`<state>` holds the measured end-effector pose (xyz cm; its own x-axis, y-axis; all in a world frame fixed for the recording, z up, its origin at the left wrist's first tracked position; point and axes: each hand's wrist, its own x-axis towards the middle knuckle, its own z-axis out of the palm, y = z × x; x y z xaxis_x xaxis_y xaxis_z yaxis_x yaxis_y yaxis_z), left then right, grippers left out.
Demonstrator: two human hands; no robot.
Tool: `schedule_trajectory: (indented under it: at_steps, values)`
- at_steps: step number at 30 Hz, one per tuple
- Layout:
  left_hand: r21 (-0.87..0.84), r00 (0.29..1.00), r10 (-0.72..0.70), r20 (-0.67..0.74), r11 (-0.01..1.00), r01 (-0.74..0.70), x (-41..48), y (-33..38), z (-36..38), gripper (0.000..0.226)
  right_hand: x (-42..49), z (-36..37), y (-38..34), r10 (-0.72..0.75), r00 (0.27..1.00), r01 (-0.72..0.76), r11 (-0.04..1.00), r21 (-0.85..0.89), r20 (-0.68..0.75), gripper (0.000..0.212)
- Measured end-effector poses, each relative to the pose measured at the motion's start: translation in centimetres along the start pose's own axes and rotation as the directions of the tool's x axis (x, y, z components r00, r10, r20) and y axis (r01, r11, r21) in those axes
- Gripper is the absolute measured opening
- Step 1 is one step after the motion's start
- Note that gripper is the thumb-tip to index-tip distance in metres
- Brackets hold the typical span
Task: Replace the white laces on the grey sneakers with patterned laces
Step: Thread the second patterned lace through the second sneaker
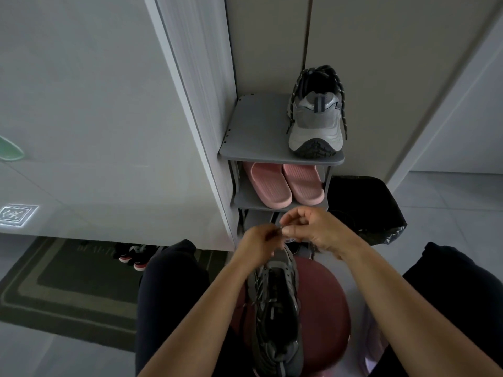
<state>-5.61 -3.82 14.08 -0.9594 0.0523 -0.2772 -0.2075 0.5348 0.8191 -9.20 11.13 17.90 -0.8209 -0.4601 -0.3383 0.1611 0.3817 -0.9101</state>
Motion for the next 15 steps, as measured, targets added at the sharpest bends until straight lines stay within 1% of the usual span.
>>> schedule_trajectory:
  at_steps: [1, 3, 4, 5, 6, 7, 8, 9, 10, 11, 12, 13, 14, 15]
  values:
    - [-0.054, 0.998, -0.016, -0.060, 0.998, 0.013, 0.5, 0.0, -0.3, 0.012, 0.0, -0.6, 0.1, 0.020, 1.000, -0.021, 0.998, -0.066, -0.017, 0.010]
    - [-0.128, 0.986, -0.044, -0.159, 0.991, 0.023, 1.0, 0.1, -1.2, 0.015, -0.1, -1.8, 1.7, 0.080, 0.994, -0.099, 0.947, -0.307, -0.076, 0.005]
    - [-0.149, 0.981, -0.050, -0.186, 0.989, 0.023, 1.2, 0.2, -1.7, 0.011, -0.2, -2.2, 2.7, 0.120, 0.987, -0.149, 0.925, -0.350, -0.104, 0.002]
    - [-0.177, 0.978, -0.063, -0.199, 0.984, 0.027, 1.4, 0.3, -2.0, 0.005, -0.5, -2.3, 3.6, 0.159, 0.978, -0.194, 0.929, -0.316, -0.134, 0.009]
    - [-0.202, 0.974, -0.073, -0.214, 0.979, 0.029, 1.6, 0.5, -2.2, 0.008, -0.7, -2.3, 4.4, 0.200, 0.968, -0.226, 0.958, -0.175, -0.155, 0.015]
    - [-0.209, 0.967, -0.079, -0.244, 0.978, 0.028, 1.7, 0.6, -2.2, 0.015, -0.9, -2.1, 4.6, 0.230, 0.960, -0.226, 0.973, 0.044, -0.159, 0.019]
    - [-0.208, 0.957, -0.082, -0.280, 0.978, 0.023, 1.7, 0.8, -2.2, 0.020, -1.1, -1.8, 4.6, 0.238, 0.959, -0.191, 0.944, 0.267, -0.154, 0.022]
    - [-0.214, 0.952, -0.080, -0.296, 0.977, 0.016, 1.4, 1.1, -1.9, 0.021, -1.2, -1.6, 4.0, 0.221, 0.965, -0.136, 0.885, 0.445, -0.144, 0.024]
    - [-0.264, 0.968, -0.062, -0.245, 0.964, -0.005, 0.8, 1.6, -1.5, 0.019, -1.2, -1.5, 3.4, 0.190, 0.972, -0.079, 0.816, 0.572, -0.137, 0.026]
    - [-0.346, 0.992, -0.018, -0.129, 0.938, -0.028, 0.0, 2.2, -0.6, 0.015, -1.1, -1.4, 2.4, 0.154, 0.980, -0.027, 0.739, 0.673, -0.130, 0.028]
    - [-0.415, 0.998, 0.052, 0.019, 0.909, -0.039, -1.0, 2.7, 0.7, 0.011, -0.9, -1.4, 1.6, 0.120, 0.985, 0.013, 0.661, 0.751, -0.122, 0.029]
    - [-0.443, 0.981, 0.124, 0.150, 0.895, -0.046, -2.0, 3.1, 2.1, 0.009, -0.8, -1.4, 0.7, 0.099, 0.988, 0.035, 0.591, 0.806, -0.115, 0.029]
    - [-0.462, 0.956, 0.167, 0.241, 0.886, -0.038, -2.9, 3.2, 3.5, 0.010, -0.6, -1.5, 0.1, 0.092, 0.989, 0.045, 0.547, 0.836, -0.114, 0.029]
    - [-0.478, 0.946, 0.164, 0.280, 0.878, -0.011, -3.4, 2.9, 4.6, 0.013, -0.4, -1.7, -0.3, 0.102, 0.988, 0.047, 0.534, 0.844, -0.120, 0.028]
